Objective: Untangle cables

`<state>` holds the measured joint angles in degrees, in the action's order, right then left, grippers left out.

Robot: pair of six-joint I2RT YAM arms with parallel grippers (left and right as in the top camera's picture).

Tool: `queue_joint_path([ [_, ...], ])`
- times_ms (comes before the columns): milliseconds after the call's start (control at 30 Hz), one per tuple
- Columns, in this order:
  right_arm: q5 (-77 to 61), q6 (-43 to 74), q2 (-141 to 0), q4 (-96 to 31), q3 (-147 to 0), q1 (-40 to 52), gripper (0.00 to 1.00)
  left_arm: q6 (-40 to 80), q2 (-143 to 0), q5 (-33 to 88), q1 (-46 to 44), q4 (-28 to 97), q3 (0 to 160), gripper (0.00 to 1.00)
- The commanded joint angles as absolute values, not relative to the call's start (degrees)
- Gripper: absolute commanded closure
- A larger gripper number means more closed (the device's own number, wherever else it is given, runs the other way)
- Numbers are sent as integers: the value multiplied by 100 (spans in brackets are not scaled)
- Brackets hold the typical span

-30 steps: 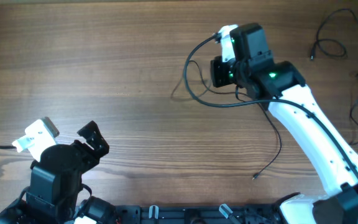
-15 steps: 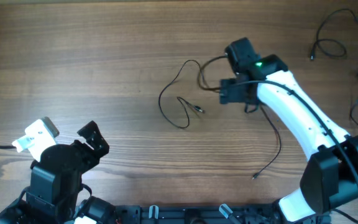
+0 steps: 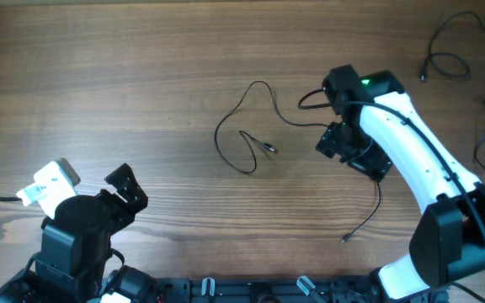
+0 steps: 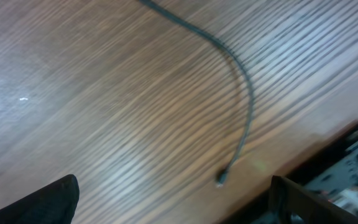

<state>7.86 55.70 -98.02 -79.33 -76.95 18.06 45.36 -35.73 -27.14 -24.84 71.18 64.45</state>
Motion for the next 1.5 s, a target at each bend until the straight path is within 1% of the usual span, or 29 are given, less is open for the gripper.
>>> queue_joint_path([
  [0, 556, 6077, -9310, -7756, -7712, 2298, 0, 4587, -3568, -2703, -2458, 7107, 6429, 0],
  [133, 526, 5612, -8659, -7439, -7712, 2668, 0, 4589, -3568, -2703, -2458, 7109, 6429, 0],
  [367, 497, 5153, -7559, -7487, -7710, 2683, 0, 4587, -3568, -2703, -2458, 7107, 6429, 0],
  [500, 526, 5242, -6928, -7570, -7478, 2683, 0, 4587, -3568, -2703, -2458, 7107, 6429, 0],
  [800, 543, 5717, -5662, -7406, -5972, 2683, 0, 4589, -3568, -2703, -2458, 7107, 6429, 0],
  [900, 493, 5719, -5402, -7111, -5468, 2683, 0, 4587, -3568, -2703, -2458, 7107, 6429, 0],
  [1000, 152, 5730, -5229, -6733, -5013, 2683, 0, 4587, -3568, -2703, -2458, 7107, 6429, 0],
  [1233, -473, 5916, -5216, -5907, -4062, 2683, 0, 4587, -3568, -2703, -2458, 7107, 6429, 0],
  [1467, -569, 6879, -5229, -5452, -3548, 2683, 0, 4587, -3568, -2703, -2458, 7107, 6429, 0],
])
